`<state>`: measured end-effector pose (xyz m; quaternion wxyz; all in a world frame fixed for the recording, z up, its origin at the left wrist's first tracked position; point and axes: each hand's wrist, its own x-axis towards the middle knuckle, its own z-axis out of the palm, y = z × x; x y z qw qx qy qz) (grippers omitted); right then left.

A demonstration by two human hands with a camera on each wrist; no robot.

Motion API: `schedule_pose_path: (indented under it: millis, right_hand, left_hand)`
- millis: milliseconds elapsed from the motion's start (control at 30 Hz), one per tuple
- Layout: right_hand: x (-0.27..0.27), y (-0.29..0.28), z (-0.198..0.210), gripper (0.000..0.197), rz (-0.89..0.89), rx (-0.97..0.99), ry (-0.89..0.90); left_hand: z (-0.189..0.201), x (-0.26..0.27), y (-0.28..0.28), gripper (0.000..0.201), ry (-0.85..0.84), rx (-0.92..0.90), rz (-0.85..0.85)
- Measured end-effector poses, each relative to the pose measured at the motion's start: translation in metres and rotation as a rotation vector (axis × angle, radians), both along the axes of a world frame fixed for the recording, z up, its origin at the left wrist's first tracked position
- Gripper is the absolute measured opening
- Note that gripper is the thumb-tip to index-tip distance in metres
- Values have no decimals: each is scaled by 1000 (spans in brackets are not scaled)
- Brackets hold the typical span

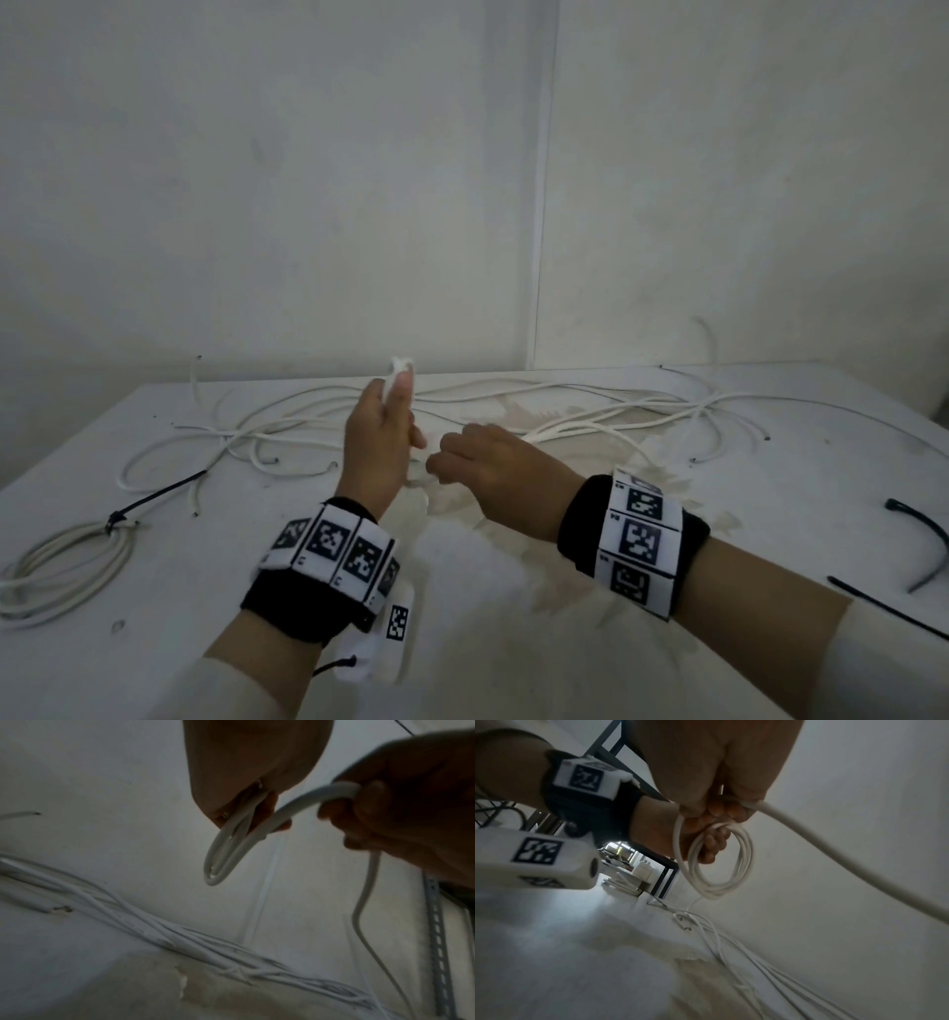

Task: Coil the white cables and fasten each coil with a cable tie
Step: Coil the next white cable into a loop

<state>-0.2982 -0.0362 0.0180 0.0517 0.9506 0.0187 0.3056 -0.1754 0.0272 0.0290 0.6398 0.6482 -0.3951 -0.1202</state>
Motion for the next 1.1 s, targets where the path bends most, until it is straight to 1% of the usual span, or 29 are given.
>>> schedule_pose_path:
  millis: [100, 167, 200, 267, 333, 400, 467, 533, 633, 700, 767, 833, 900, 967, 1033, 1100]
  right_hand:
    - [2, -2, 8, 17, -3, 110, -26]
    - [-2, -6, 13, 8, -23, 249, -61]
    - [-5, -9, 16, 7, -35, 310, -108]
    - [-9, -13, 21, 19, -54, 387, -161]
    - [-10, -13, 23, 23, -43, 406, -164]
    - [-11, -14, 24, 25, -35, 434, -163]
    - [-12, -17, 27, 22, -46, 481, -166]
    - [-13, -20, 29, 17, -46, 486, -174]
    - [-16, -23, 33, 19, -44, 509, -197]
    - [-18, -26, 35, 19, -48, 546, -198]
    - [-21, -28, 35, 15, -62, 606, -180]
    - [-24, -30, 36, 11, -77, 682, -175]
    - [-26, -32, 37, 17, -107, 702, -153]
    - [-28, -34, 39, 20, -152, 750, -94]
    - [-31, -32, 40, 32, -156, 846, -31]
    - [-34, -29, 40, 39, -122, 958, 18]
  left_hand:
    - [-6, -10, 2, 34, -18, 72, -116]
    - [-6, -14, 5, 36, 29, 111, -163]
    - [-6, -17, 6, 36, 58, 144, -196]
    - [-6, -23, 7, 36, 119, 202, -268]
    - [-5, -28, 7, 38, 167, 218, -302]
    - [-3, -32, 6, 45, 194, 209, -318]
    - [-1, -35, 6, 49, 220, 197, -339]
    - [2, -36, 7, 50, 258, 179, -364]
    - [6, -37, 12, 49, 324, 148, -422]
    - [8, -37, 15, 41, 288, 169, -439]
    - [11, -38, 17, 32, 257, 191, -451]
    - [14, -39, 18, 34, 264, 198, -464]
    - [17, -40, 20, 35, 294, 181, -465]
    - [20, -40, 20, 36, 345, 137, -471]
    - [23, -39, 19, 37, 406, 95, -477]
    - [24, -38, 18, 39, 453, 68, -485]
